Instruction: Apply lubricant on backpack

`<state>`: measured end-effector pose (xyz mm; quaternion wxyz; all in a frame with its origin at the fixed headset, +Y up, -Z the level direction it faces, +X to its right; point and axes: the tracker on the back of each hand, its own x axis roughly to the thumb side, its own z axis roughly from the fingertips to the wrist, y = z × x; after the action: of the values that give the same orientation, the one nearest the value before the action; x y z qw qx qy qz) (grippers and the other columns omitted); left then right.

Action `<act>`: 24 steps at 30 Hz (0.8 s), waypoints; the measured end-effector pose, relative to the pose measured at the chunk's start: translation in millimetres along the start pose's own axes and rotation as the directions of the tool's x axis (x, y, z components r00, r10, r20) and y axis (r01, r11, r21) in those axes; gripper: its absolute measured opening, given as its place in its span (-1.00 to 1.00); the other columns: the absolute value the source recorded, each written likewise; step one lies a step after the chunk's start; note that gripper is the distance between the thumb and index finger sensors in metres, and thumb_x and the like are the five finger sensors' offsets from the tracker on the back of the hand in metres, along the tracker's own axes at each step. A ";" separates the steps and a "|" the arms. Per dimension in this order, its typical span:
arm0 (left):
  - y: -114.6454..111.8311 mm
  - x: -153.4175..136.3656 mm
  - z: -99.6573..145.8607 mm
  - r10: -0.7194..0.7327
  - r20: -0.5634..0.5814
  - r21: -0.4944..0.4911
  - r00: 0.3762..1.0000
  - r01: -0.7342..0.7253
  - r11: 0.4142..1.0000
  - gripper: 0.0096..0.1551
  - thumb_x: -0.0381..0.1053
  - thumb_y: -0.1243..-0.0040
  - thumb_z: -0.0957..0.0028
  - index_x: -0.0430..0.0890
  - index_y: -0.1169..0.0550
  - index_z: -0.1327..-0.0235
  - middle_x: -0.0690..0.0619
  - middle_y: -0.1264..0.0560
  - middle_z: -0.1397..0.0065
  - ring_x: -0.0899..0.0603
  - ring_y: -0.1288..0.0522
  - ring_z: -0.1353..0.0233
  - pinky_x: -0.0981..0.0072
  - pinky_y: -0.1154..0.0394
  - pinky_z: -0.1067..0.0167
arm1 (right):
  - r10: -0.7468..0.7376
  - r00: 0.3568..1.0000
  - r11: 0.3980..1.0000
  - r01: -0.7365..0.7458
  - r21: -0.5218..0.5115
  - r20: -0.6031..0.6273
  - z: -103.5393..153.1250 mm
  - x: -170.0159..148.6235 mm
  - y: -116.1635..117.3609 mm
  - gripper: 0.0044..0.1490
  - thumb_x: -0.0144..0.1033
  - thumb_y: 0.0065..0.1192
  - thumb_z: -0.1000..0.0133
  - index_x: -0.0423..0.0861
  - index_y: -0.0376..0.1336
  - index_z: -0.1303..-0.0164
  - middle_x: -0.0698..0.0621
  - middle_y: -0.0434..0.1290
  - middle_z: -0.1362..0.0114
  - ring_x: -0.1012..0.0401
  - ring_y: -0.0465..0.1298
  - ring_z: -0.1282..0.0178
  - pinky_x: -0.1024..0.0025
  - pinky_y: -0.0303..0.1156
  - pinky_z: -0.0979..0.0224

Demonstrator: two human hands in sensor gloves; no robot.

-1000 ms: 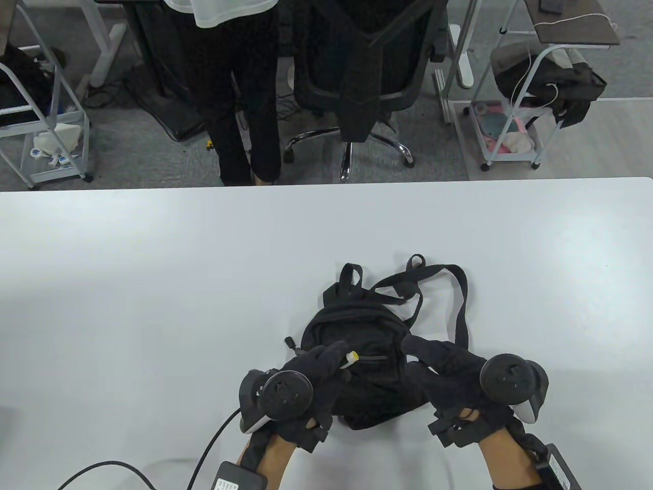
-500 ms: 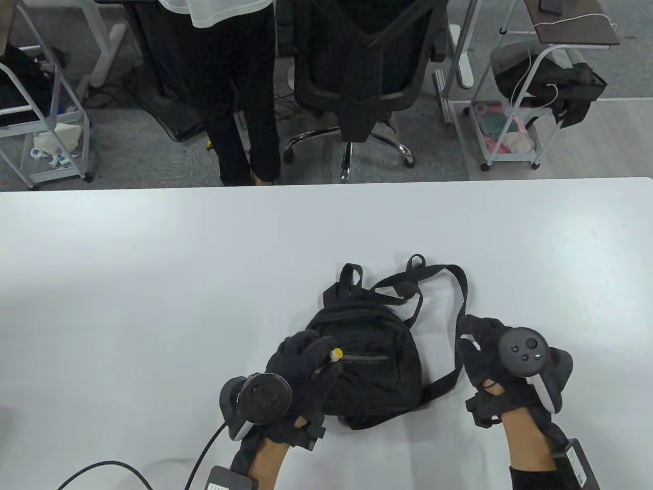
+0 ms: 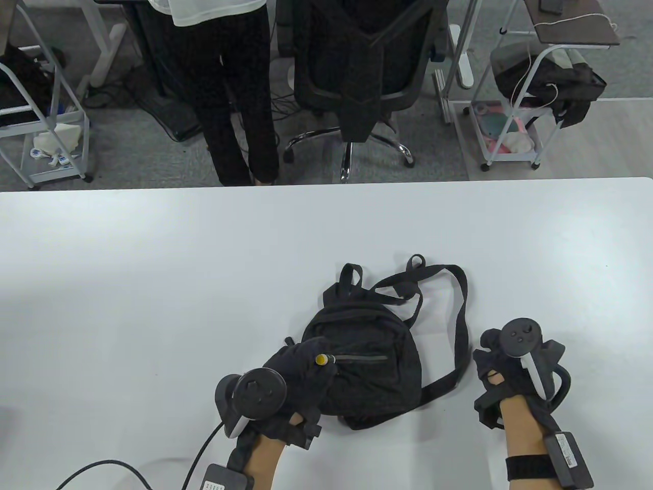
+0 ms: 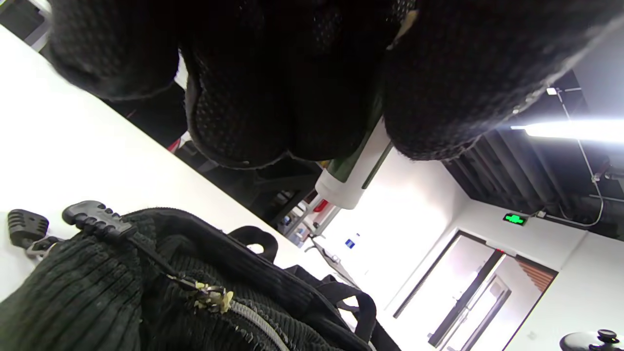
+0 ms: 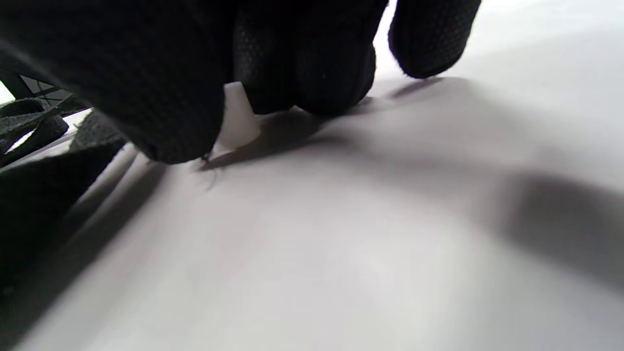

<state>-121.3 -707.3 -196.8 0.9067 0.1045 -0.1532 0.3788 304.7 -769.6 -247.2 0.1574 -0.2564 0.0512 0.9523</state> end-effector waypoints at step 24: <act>-31.8 3.1 -0.8 0.479 0.087 -0.157 0.873 -0.463 0.872 -0.38 0.04 -0.61 0.15 -0.08 -0.63 -0.18 -0.01 -0.70 -0.13 -0.18 -0.77 -0.02 -0.03 -0.75 -0.06 | -0.586 0.436 0.790 0.493 0.363 0.683 114.9 85.8 -17.4 -0.23 0.15 0.56 0.11 0.25 0.34 -0.33 0.13 0.51 -0.36 0.17 0.63 -0.27 0.04 0.49 -0.33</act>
<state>-96.3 -727.0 -198.8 0.7805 0.0274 -0.2542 0.5705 185.8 -709.2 -191.7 0.4727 0.1799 -0.0535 0.8610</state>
